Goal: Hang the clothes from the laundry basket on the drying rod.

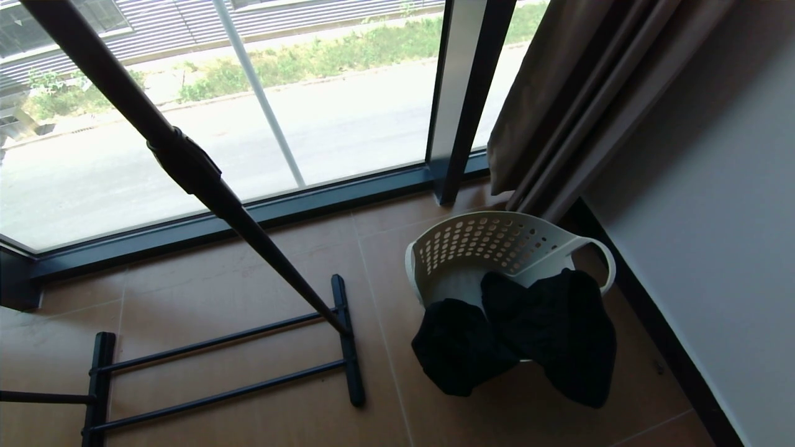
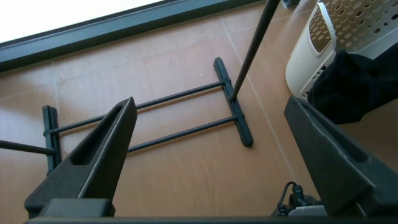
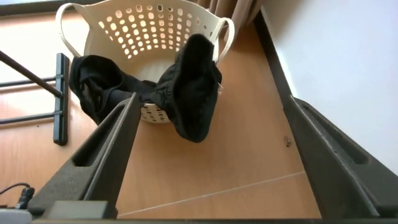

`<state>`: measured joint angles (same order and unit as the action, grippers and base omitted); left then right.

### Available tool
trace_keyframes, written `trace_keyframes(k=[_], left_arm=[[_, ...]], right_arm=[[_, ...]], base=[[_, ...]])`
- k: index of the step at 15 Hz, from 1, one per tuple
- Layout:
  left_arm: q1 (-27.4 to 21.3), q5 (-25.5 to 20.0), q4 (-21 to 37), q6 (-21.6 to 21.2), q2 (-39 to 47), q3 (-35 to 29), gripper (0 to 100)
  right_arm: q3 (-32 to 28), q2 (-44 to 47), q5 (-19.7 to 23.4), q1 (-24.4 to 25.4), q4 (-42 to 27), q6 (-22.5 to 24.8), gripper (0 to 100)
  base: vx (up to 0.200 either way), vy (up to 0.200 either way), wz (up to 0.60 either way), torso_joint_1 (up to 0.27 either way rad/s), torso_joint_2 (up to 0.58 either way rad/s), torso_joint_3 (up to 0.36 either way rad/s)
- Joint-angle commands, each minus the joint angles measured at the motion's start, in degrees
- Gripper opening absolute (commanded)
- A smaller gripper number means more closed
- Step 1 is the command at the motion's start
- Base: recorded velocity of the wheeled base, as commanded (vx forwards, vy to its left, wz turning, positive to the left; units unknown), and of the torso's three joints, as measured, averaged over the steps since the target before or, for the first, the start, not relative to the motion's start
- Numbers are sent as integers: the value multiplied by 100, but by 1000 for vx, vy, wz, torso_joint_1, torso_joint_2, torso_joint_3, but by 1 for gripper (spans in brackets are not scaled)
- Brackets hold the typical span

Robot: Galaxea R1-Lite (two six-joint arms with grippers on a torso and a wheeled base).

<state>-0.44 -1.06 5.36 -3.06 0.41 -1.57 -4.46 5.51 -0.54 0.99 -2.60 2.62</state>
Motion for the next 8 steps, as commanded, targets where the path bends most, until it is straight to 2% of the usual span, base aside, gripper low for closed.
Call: trace_keyframes(k=[1, 3, 6, 7, 8], left_arm=[[0, 1, 0, 7, -6, -10, 100], [0, 1, 0, 7, -6, -10, 100], [0, 1, 0, 7, -6, -10, 100], [0, 1, 0, 7, -6, -10, 100], [0, 1, 0, 7, -6, -10, 100]], right_arm=[[-538, 2007, 10, 692, 31, -7, 100], [-609, 3597, 10, 842, 471, -113, 100], [-863, 5663, -17, 745, 2079, -16, 100], [-1118, 6234, -34, 604, 2334, 177, 100], [-1443, 6656, -25, 446, 2343, 590, 100]], base=[[0, 0, 0, 0, 0, 0], [0, 0, 0, 0, 0, 0], [0, 0, 0, 0, 0, 0], [0, 0, 0, 0, 0, 0], [0, 0, 0, 0, 0, 0]])
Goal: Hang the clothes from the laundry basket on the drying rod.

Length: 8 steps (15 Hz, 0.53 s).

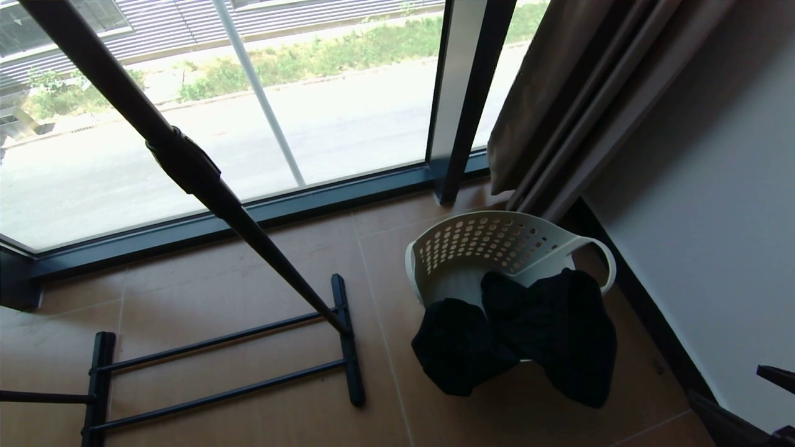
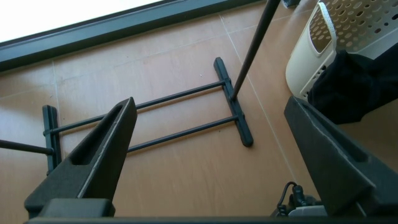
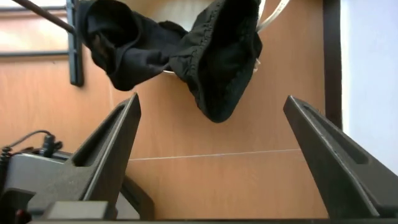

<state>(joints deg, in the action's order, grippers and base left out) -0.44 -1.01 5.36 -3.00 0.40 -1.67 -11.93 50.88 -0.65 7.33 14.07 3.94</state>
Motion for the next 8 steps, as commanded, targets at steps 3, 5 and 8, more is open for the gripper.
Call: trace_keyframes(k=[3, 5, 8], left_arm=[[0, 5, 0, 10, -5, 0, 100], [0, -4, 0, 1, -5, 0, 100], [-9, -13, 0, -17, -5, 9, 100]], right_arm=[[-1610, 3270, 12, -733, 694, 1979, 100], [-2111, 3920, -14, -873, 711, 2972, 100], [-2709, 4676, -120, -864, 720, 4308, 100]], base=[[0, 0, 0, 0, 0, 0], [0, 0, 0, 0, 0, 0], [0, 0, 0, 0, 0, 0]])
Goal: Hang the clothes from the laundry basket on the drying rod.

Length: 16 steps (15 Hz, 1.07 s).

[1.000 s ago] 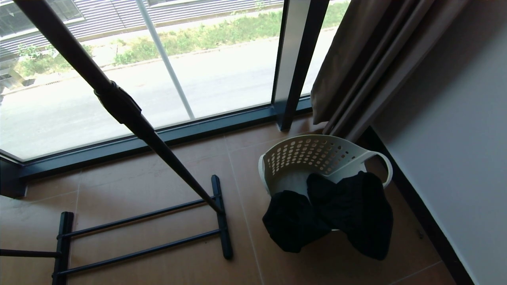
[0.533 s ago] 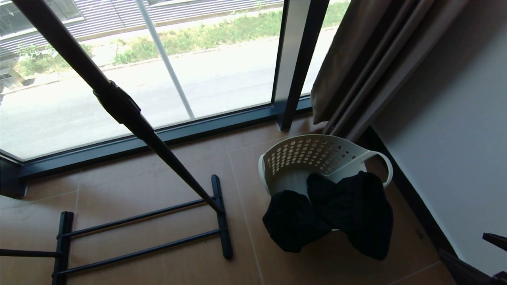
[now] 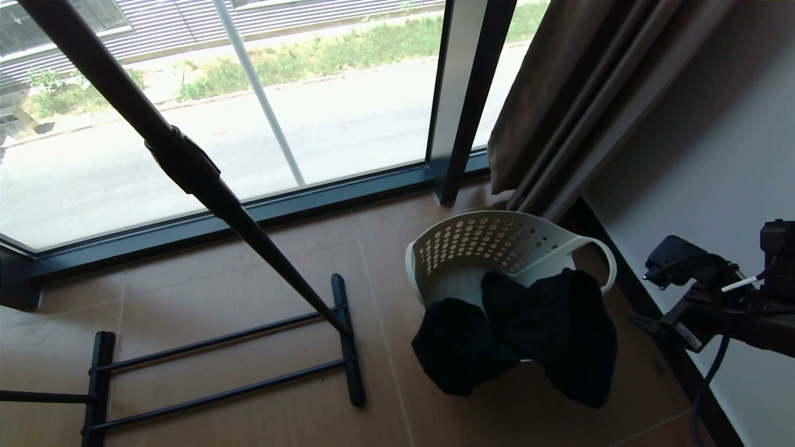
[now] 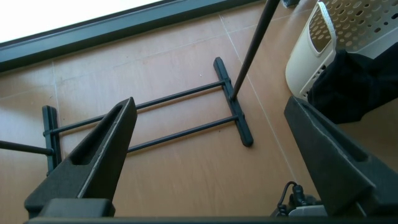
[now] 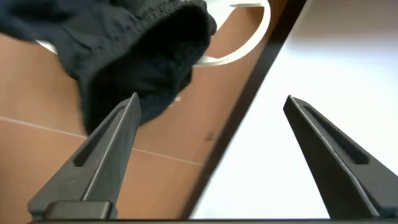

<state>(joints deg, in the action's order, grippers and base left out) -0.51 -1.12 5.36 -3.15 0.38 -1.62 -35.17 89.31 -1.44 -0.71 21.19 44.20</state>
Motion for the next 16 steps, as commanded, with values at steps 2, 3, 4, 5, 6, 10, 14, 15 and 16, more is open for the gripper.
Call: trace_keyframes(k=[2, 3, 4, 5, 6, 10, 14, 15, 16], left_arm=[[7, 7, 0, -2, -3, 4, 100], [-2, 7, 9, 7, -3, 4, 100], [7, 7, 0, -2, -3, 4, 100], [7, 7, 0, -2, -3, 4, 100], [7, -2, 0, -2, -3, 4, 100], [-2, -2, 0, -46, 6, 4, 100], [7, 15, 0, -11, -3, 4, 100], [7, 15, 0, -11, -3, 4, 100], [7, 7, 0, -11, -3, 4, 100]], right_arm=[[-500, 1097, -85, -61, 17, 985, 100], [-508, 1212, -137, -17, 26, 1055, 100], [-552, 1308, -190, 36, 26, 1090, 100], [-623, 1405, -199, 71, 26, 1196, 100], [-667, 1440, -190, 88, 35, 1257, 100], [-1080, 1862, -348, 255, 35, 1451, 100], [-1642, 2337, -577, 264, 43, 1732, 100], [-1774, 2469, -586, 264, 52, 1732, 100], [-1844, 2636, -594, 264, 193, 1741, 100]], base=[[0, 0, 0, 0, 0, 0], [0, 0, 0, 0, 0, 0], [0, 0, 0, 0, 0, 0], [0, 0, 0, 0, 0, 0], [0, 0, 0, 0, 0, 0], [0, 0, 0, 0, 0, 0], [0, 0, 0, 0, 0, 0], [0, 0, 0, 0, 0, 0], [0, 0, 0, 0, 0, 0]])
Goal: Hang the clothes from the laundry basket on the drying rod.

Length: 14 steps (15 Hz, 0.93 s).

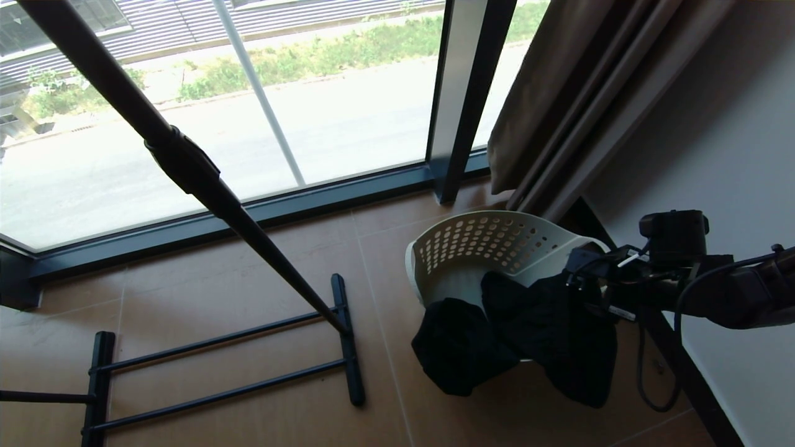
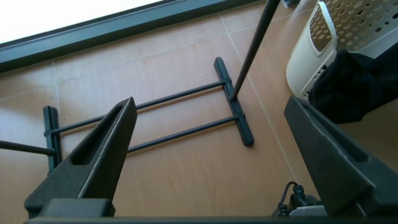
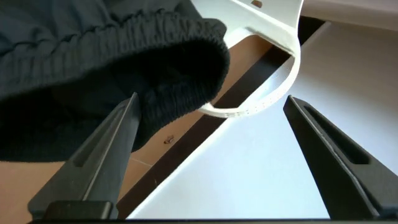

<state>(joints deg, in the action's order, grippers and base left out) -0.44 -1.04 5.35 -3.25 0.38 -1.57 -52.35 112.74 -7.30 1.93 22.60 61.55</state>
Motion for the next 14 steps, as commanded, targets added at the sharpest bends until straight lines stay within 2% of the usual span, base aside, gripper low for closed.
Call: trace_keyframes(k=[1, 5, 10, 11, 14], left_arm=[[0, -2, 1, 0, -3, -10, 100], [0, -2, 1, 9, -3, -10, 100], [0, 7, 1, 18, -3, -10, 100], [0, 7, 1, 27, -3, -10, 100], [0, 16, 1, 44, -3, -10, 100]], right_arm=[[-127, 380, -8, 18, 210, 15, 100], [-215, 1048, -8, 1, 1466, 340, 100], [-513, 1259, -8, -17, 1677, 340, 100], [-522, 1251, -8, -17, 1677, 323, 0], [-171, 758, 10, 1, 1625, 279, 0]], base=[[0, 0, 0, 0, 0, 0], [0, 0, 0, 0, 0, 0], [0, 0, 0, 0, 0, 0], [0, 0, 0, 0, 0, 0], [0, 0, 0, 0, 0, 0]])
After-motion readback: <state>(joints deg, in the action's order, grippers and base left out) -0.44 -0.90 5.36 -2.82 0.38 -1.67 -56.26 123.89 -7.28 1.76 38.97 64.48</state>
